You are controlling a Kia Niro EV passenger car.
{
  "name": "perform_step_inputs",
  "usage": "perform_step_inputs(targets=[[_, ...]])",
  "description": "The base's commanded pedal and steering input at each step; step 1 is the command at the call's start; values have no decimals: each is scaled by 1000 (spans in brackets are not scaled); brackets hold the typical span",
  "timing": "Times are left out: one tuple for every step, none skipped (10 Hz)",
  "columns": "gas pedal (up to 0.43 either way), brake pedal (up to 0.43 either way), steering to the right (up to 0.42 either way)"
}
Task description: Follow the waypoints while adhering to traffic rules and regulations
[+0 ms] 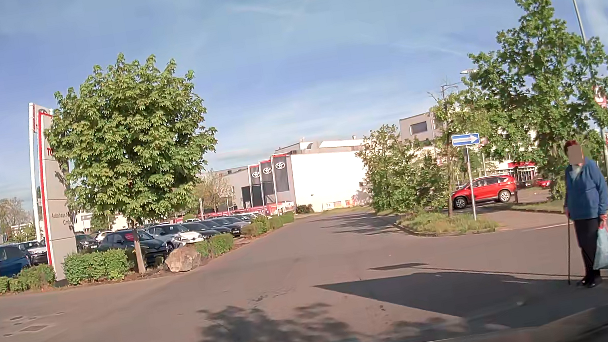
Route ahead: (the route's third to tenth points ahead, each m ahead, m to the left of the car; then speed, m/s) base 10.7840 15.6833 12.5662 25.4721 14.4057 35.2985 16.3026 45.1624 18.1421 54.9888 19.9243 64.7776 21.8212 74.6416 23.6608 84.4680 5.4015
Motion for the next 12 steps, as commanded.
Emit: perform_step_inputs(targets=[[0, 250, -2], [0, 256, -2], [0, 256, -3], [0, 256, -7], [0, 256, -13], [0, 250, -34], [0, 250, -69], [0, 244, -100], [0, 238, -151], [0, 232, -216], [0, 226, -270], [0, 220, -343]])
